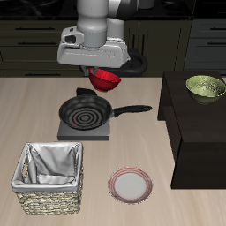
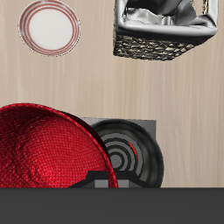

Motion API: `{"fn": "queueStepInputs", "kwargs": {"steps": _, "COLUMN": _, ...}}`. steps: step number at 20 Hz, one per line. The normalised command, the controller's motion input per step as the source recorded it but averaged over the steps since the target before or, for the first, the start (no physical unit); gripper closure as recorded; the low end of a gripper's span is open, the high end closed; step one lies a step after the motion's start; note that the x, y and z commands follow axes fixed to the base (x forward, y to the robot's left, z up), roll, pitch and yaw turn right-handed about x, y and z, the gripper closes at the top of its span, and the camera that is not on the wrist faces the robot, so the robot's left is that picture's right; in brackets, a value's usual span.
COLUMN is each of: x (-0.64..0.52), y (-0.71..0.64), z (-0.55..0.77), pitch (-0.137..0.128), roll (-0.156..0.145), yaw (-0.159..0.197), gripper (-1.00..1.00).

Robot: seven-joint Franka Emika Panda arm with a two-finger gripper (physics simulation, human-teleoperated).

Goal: Place the red bowl on the plate

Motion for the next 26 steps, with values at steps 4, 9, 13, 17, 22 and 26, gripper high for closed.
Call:
{"fn": "queueStepInputs", "kwargs": {"steps": 4, "x": 0.21, "y": 0.22, "z": 0.06, "pitch": -0.007, "roll": 0.007, "yaw": -0.007, "gripper": 1.0}}
{"fn": "queueStepInputs", "kwargs": {"steps": 9, "x": 0.22, "y": 0.18, "z": -0.01, "pitch": 0.003, "roll": -0.004, "yaw": 0.003, "gripper": 1.0}}
{"fn": "queueStepInputs", "kwargs": {"steps": 13, "x": 0.41, "y": 0.07, "z": 0.06, "pitch": 0.007, "roll": -0.029, "yaw": -0.027, "gripper": 1.0}}
{"fn": "queueStepInputs", "kwargs": {"steps": 17, "x": 0.3, "y": 0.04, "z": 0.07, "pitch": -0.008, "roll": -0.025, "yaw": -0.026, "gripper": 1.0}}
{"fn": "queueStepInputs", "kwargs": {"steps": 22, "x": 0.24, "y": 0.13, "z": 0.05, "pitch": -0.007, "roll": 0.001, "yaw": -0.018, "gripper": 1.0}}
{"fn": "queueStepInputs", "kwargs": {"steps": 26, "x": 0.18, "y": 0.16, "z": -0.02, "pitch": 0.002, "roll": -0.01, "yaw": 0.003, "gripper": 1.0}}
